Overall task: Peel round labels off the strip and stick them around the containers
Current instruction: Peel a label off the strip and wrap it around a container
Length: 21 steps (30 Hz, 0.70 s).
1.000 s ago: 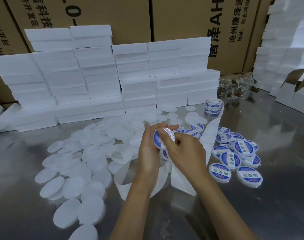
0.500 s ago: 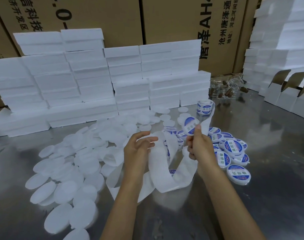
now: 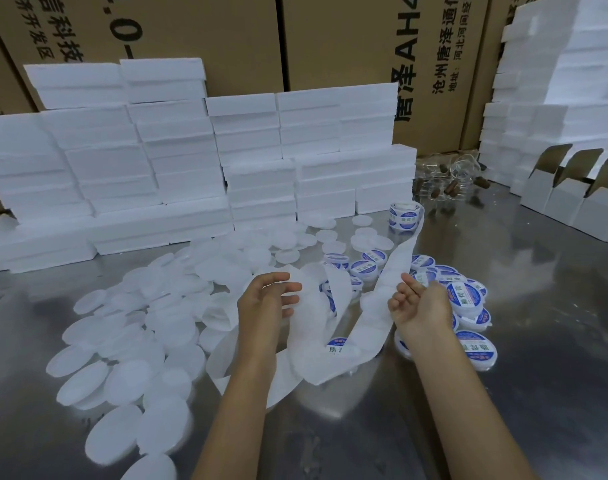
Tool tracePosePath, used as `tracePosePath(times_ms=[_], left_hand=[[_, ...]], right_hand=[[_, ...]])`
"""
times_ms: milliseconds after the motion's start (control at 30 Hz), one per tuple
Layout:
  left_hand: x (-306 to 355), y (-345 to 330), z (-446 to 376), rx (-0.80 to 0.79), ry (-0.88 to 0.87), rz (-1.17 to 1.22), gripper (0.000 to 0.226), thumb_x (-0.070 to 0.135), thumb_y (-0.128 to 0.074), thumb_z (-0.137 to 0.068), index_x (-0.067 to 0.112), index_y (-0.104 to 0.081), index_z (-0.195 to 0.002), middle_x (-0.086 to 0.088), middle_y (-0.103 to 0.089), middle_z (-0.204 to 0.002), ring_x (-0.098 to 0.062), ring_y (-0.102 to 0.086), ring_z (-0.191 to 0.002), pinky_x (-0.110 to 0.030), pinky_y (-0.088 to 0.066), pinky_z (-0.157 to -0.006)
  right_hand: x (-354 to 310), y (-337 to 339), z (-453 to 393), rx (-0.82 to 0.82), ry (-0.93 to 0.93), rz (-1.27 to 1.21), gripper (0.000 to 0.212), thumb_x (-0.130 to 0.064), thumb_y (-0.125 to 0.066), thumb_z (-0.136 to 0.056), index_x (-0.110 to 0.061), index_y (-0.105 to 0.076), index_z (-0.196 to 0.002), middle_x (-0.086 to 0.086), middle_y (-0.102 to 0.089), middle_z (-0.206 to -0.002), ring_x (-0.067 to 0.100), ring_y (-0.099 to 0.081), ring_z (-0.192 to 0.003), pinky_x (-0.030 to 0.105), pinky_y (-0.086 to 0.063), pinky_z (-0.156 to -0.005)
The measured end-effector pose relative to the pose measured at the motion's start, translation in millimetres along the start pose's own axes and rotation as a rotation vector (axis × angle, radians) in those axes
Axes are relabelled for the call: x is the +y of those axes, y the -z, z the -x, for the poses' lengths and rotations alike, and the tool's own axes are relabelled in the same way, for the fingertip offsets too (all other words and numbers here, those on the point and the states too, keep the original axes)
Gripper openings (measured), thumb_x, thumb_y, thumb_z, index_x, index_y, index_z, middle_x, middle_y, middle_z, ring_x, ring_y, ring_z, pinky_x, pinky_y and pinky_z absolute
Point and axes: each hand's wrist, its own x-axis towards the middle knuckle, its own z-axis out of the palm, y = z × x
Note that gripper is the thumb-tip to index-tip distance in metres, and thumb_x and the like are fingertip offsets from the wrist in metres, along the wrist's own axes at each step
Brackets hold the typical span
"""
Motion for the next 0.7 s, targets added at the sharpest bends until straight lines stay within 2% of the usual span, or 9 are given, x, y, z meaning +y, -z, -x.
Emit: tracePosePath(times_ms=[67,133,233,300,400,467,533,633,700], left_hand=[[-2,1,-3,0.010,0.008,0.015,0.025,0.002,-0.048,-0.097,0.015,-0.069,-0.094,-0.001,-0.077,-0.082,-0.020,-0.070,-0.081,-0.029,-0.055,-0.073],[-5,3,-7,0.023,0.017,0.033,0.025,0.003,-0.048,-0.097,0.016,-0.069,-0.093,0.001,-0.077,-0.078,-0.019,-0.070,-0.078,-0.028,-0.055,-0.072],[-12,9,-16,0.031,0.060,0.079,0.022,0.005,-0.051,-0.096,0.016,-0.070,-0.096,0.001,-0.078,-0.081,-0.018,-0.071,-0.076,-0.030,-0.057,-0.074],[-16,13,-22,0.008,0.102,0.158,0.020,0.005,-0.052,-0.094,0.014,-0.070,-0.099,-0.004,-0.078,-0.085,-0.019,-0.070,-0.074,-0.033,-0.056,-0.074],[-19,18,-36,0.003,0.149,0.329,0.018,0.004,-0.051,-0.095,0.009,-0.068,-0.098,-0.008,-0.076,-0.081,-0.021,-0.069,-0.070,-0.031,-0.055,-0.069],[-21,22,-45,-0.005,0.176,0.426,0.017,0.008,-0.051,-0.098,0.007,-0.067,-0.102,-0.009,-0.075,-0.081,-0.022,-0.070,-0.071,-0.029,-0.057,-0.067],[-23,27,-53,-0.021,0.210,0.488,0.017,0.013,-0.053,-0.099,0.007,-0.066,-0.106,-0.010,-0.075,-0.085,-0.022,-0.071,-0.074,-0.029,-0.057,-0.071],[-25,31,-59,-0.054,0.253,0.542,0.019,0.016,-0.053,-0.098,0.007,-0.066,-0.109,-0.010,-0.075,-0.087,-0.021,-0.071,-0.075,-0.029,-0.056,-0.071],[-25,32,-60,-0.070,0.271,0.559,0.019,0.016,-0.054,-0.097,0.007,-0.067,-0.107,-0.010,-0.075,-0.087,-0.020,-0.072,-0.074,-0.028,-0.056,-0.070]], right_hand=[[3,-7,2,-0.011,0.065,0.169,0.041,-0.030,-0.031,-0.106,-0.005,-0.061,-0.092,0.003,-0.046,-0.064,0.013,-0.035,-0.050,0.023,-0.032,-0.048],[10,-16,6,-0.018,0.210,0.422,0.030,-0.019,-0.039,-0.101,-0.007,-0.064,-0.087,0.005,-0.055,-0.064,0.014,-0.045,-0.050,0.024,-0.042,-0.045],[23,-38,8,-0.124,0.461,0.778,0.019,-0.015,-0.048,-0.095,-0.012,-0.066,-0.088,0.007,-0.067,-0.081,0.018,-0.059,-0.069,0.032,-0.052,-0.062],[33,-60,3,-0.222,0.608,1.020,0.017,-0.019,-0.051,-0.094,-0.010,-0.065,-0.095,0.003,-0.068,-0.091,0.018,-0.060,-0.083,0.031,-0.049,-0.074],[52,-101,-15,-0.367,0.771,1.363,0.017,-0.021,-0.052,-0.095,-0.012,-0.066,-0.099,-0.002,-0.066,-0.099,0.017,-0.058,-0.092,0.028,-0.044,-0.077],[69,-128,-29,-0.455,0.780,1.511,0.018,-0.021,-0.055,-0.092,-0.015,-0.068,-0.103,-0.002,-0.068,-0.107,0.018,-0.060,-0.098,0.031,-0.048,-0.086],[89,-152,-44,-0.510,0.740,1.625,0.024,-0.024,-0.059,-0.091,-0.009,-0.069,-0.106,0.005,-0.070,-0.110,0.024,-0.062,-0.104,0.036,-0.051,-0.090],[115,-175,-63,-0.549,0.596,1.758,0.031,-0.030,-0.063,-0.090,0.000,-0.068,-0.097,0.011,-0.069,-0.097,0.030,-0.065,-0.098,0.034,-0.051,-0.080],[126,-182,-71,-0.548,0.544,1.781,0.019,-0.022,-0.065,-0.086,-0.004,-0.066,-0.079,0.011,-0.064,-0.080,0.031,-0.061,-0.080,0.032,-0.049,-0.068]])
